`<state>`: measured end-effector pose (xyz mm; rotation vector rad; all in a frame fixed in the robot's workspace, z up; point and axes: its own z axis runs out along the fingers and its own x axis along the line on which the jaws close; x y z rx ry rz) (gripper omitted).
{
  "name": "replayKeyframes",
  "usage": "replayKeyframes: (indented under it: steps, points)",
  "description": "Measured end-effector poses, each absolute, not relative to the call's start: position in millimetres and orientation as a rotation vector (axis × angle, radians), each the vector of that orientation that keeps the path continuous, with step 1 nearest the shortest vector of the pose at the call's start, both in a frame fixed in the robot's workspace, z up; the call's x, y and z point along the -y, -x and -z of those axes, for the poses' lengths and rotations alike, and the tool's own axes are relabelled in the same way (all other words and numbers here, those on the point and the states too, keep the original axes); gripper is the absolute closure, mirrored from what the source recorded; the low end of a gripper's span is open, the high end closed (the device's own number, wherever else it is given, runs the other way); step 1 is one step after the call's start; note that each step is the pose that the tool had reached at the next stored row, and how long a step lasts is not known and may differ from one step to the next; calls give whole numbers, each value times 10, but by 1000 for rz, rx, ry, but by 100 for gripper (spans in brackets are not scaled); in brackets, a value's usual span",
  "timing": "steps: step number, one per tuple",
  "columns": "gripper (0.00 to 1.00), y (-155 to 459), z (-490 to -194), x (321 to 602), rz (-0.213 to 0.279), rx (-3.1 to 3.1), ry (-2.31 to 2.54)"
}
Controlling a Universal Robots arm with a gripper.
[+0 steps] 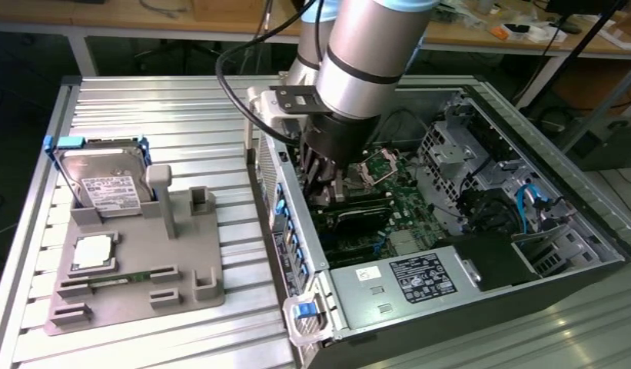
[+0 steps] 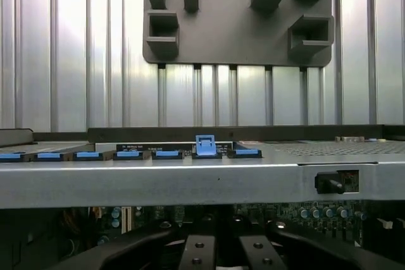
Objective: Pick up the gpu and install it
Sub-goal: 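Press down on the gpu until it lock into place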
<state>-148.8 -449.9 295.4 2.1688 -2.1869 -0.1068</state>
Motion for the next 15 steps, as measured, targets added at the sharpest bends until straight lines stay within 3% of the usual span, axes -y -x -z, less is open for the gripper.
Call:
replayKeyframes:
  steps: [15]
  points:
    - [89, 1319, -2938, 4499, 111, 2186, -2168]
